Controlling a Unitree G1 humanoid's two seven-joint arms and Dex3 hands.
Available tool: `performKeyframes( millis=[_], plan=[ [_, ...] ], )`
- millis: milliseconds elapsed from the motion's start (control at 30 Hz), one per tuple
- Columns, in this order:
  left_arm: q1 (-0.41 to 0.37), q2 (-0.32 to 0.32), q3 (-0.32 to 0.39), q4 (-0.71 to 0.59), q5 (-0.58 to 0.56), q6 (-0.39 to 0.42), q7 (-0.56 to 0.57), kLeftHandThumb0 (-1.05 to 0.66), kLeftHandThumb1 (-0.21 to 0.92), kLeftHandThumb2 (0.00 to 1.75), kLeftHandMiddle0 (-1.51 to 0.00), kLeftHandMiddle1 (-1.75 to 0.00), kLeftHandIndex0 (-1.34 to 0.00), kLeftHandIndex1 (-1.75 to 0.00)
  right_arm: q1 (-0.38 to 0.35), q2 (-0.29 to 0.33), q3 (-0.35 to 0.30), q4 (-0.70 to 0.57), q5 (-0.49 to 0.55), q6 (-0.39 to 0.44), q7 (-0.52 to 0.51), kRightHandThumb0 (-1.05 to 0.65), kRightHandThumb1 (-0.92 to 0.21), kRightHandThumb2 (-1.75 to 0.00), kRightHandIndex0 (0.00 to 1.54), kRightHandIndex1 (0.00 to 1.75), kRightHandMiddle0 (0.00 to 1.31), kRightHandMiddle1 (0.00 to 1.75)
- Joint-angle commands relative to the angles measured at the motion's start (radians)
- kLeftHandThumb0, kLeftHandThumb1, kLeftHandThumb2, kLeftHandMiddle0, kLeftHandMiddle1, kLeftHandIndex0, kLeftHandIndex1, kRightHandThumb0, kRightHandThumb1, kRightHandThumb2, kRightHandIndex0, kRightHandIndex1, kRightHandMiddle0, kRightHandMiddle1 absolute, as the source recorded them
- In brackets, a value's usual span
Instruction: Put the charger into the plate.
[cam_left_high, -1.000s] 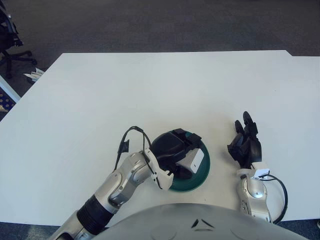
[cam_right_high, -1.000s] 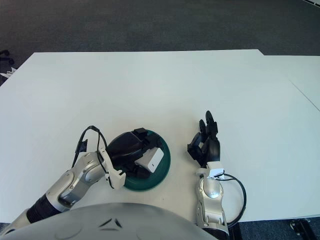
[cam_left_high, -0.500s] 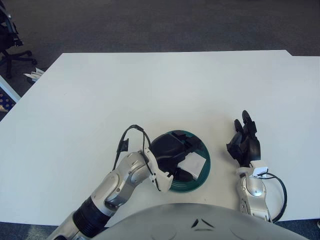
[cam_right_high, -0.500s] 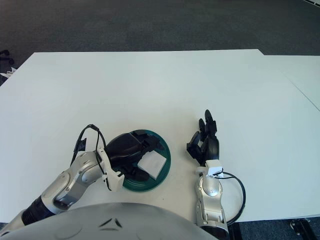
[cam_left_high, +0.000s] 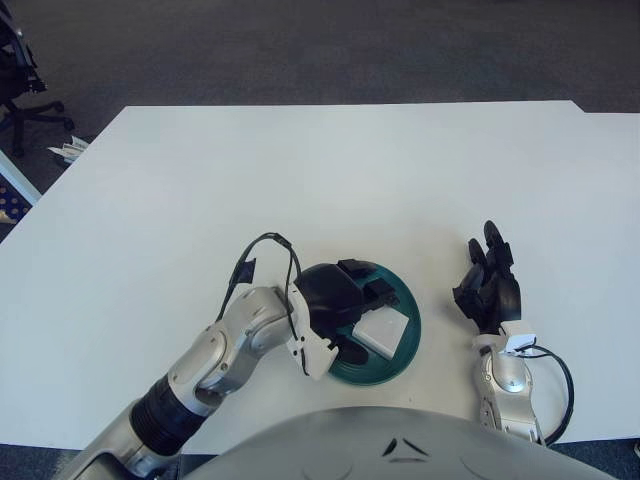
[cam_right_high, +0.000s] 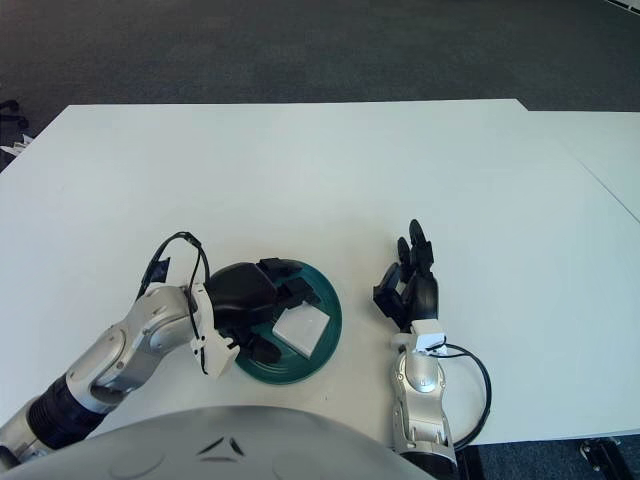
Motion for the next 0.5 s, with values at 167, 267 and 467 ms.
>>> performKeyframes(
  millis=[167, 267, 467],
  plan=[
    [0.006, -0.052, 0.111, 0.139, -0.056, 0.054, 0.159, -1.05, 0.92, 0.87, -0.03, 0.00, -0.01, -0.15, 0.041, 0.013, 0.007, 0.040, 0.020, 0.067, 0.012, -0.95, -0.92, -1.05, 0.00, 0.00, 0.00, 0.15],
    [0.105, -0.177, 0.208, 0.236, -0.176, 0.068, 0.369, -1.05, 0.92, 0.84, -0.17, -0.01, -0.03, -0.36, 0.045, 0.014, 0.008, 0.032, 0.019, 0.071, 0.010, -0.95, -0.92, -1.04, 0.00, 0.00, 0.00, 0.15],
    [0.292, -0.495, 0.347, 0.190, -0.495, 0.255, 0.542, -0.91, 0.92, 0.65, -0.51, -0.09, -0.19, -0.85, 0.055, 0.016, 0.005, 0.011, 0.023, 0.080, 0.009, -0.95, -0.92, -1.03, 0.00, 0.00, 0.00, 0.17]
  ],
)
